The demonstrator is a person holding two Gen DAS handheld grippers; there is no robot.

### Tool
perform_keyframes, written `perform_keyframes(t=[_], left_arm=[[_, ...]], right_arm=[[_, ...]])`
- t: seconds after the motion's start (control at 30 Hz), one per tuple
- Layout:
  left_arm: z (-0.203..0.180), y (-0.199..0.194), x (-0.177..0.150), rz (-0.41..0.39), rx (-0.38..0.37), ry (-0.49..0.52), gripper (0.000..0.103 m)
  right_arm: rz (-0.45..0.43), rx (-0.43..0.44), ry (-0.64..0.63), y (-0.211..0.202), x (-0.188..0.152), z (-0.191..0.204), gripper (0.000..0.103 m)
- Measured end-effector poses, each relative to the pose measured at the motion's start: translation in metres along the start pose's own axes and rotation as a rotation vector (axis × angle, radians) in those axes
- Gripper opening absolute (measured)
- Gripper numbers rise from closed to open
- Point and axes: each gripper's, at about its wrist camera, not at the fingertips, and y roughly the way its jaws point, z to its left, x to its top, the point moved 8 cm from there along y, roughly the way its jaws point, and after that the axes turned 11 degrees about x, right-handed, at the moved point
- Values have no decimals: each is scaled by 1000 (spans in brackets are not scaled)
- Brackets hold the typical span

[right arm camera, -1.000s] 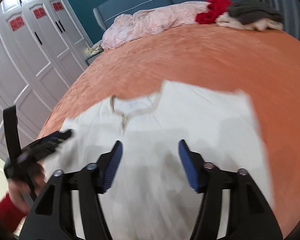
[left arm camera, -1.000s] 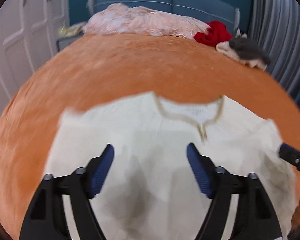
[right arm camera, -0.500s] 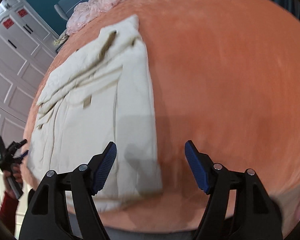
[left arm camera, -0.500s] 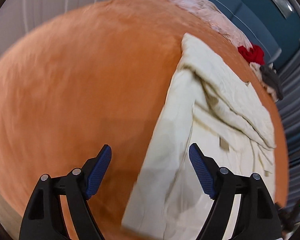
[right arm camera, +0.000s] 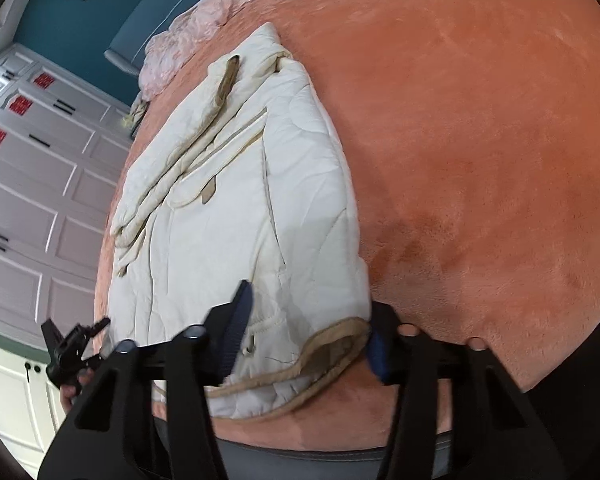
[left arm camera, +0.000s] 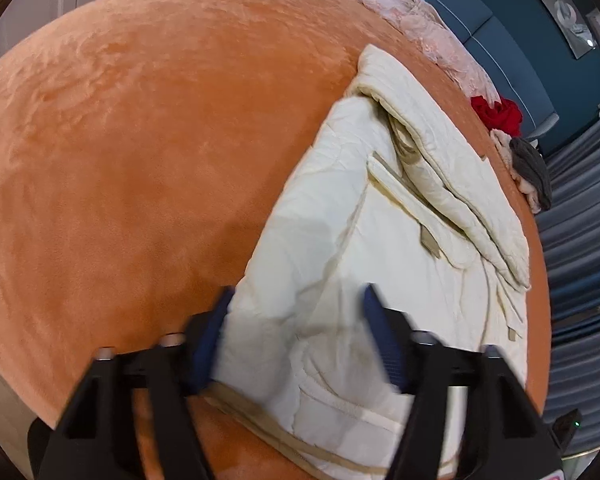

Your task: Fold large clothes

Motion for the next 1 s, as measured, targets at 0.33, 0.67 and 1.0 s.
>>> perform_keyframes(t=[0.33,0.67,1.0], left_arm=[[-4,-36,-9,-25,-1,48,6],[5,-100,-52,-19,4,204,4],[52,-176,-174,137,90,356,4]], right_arm=[[-24,-28,-50,-22,1,13,4],[115,-88,-240,-75,-35,24,4],[395,-191,-359,-161,-136,18,3]])
